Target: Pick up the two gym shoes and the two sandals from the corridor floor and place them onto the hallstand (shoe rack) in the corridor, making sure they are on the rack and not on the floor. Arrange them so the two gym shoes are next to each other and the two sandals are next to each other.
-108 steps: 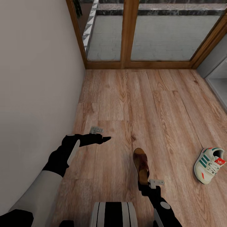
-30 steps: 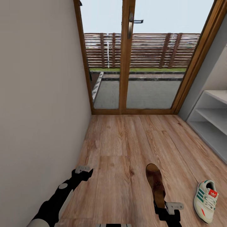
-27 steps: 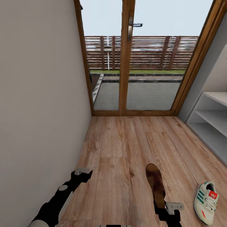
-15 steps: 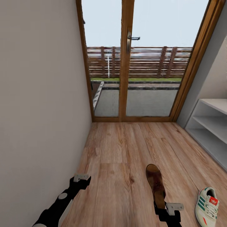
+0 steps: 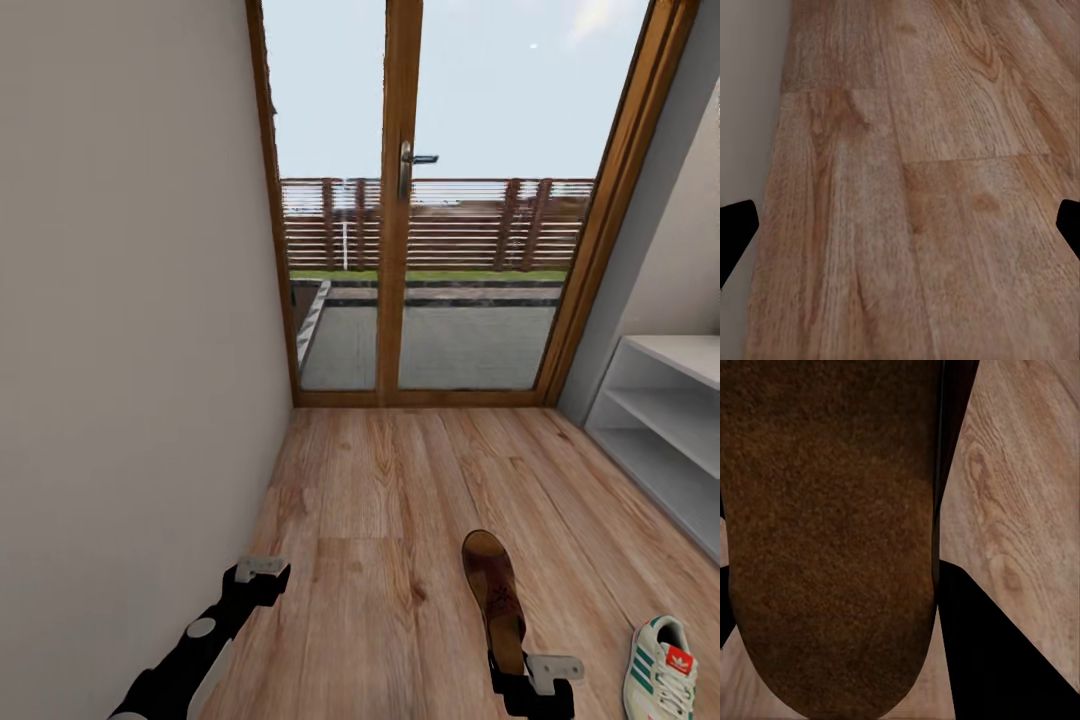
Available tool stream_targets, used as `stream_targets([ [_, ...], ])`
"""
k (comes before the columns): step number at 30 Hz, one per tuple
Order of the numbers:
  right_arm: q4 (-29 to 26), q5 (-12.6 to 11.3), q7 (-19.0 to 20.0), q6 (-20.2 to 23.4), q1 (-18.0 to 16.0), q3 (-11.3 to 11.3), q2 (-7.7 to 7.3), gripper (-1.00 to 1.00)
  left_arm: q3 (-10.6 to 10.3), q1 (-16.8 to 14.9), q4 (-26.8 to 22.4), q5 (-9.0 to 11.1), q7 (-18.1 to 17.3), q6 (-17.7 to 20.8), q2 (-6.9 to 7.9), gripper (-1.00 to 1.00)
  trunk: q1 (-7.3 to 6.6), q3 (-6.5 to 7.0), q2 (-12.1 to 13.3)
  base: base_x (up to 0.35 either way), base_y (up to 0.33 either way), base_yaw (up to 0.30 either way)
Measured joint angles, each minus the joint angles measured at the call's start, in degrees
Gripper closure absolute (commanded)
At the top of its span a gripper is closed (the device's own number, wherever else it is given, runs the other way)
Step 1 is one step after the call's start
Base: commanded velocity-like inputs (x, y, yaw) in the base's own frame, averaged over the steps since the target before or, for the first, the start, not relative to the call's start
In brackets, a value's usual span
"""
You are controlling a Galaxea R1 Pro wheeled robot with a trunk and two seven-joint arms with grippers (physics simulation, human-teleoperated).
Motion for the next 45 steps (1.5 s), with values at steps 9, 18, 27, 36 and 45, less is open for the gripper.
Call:
stream_targets([
  [9, 0.6, 0.0, 0.0, 0.0, 0.0, 0.0, 0.22, 1.00, 0.0, 0.0, 0.6, 0.0, 0.0, -0.1, -0.07, -1.00, -1.76, 2.25, 3.2, 0.000, 0.000, -0.086],
  [18, 0.7, 0.0, 0.0, 0.0, 0.0, 0.0, 0.25, 1.00, -0.4, 0.3, 0.7, 0.0, 0.0, -0.2, -0.09, -1.00, -1.76, 2.95, 3.2, 0.000, 0.000, -0.191],
  [27, 0.8, -0.1, 0.0, 0.0, 0.0, 0.0, 0.25, 1.00, -0.8, 0.7, 0.6, 0.0, 0.0, -0.7, -0.01, -1.00, -1.77, 3.59, 3.2, 0.026, -0.013, -0.218],
  [36, 0.8, -0.1, 0.0, 0.0, 0.0, 0.0, 0.25, 1.00, -0.8, 0.8, 0.6, 0.0, 0.0, -1.3, 0.00, -1.00, -1.79, 4.22, 3.2, 0.207, -0.124, -0.220],
  [45, 0.7, -0.1, 0.0, 0.0, 0.0, 0.0, 0.26, 1.00, -0.8, 0.8, 0.6, 0.0, 0.0, -1.4, 0.05, -1.00, -1.80, 4.55, 3.2, 0.316, -0.046, -0.080],
])
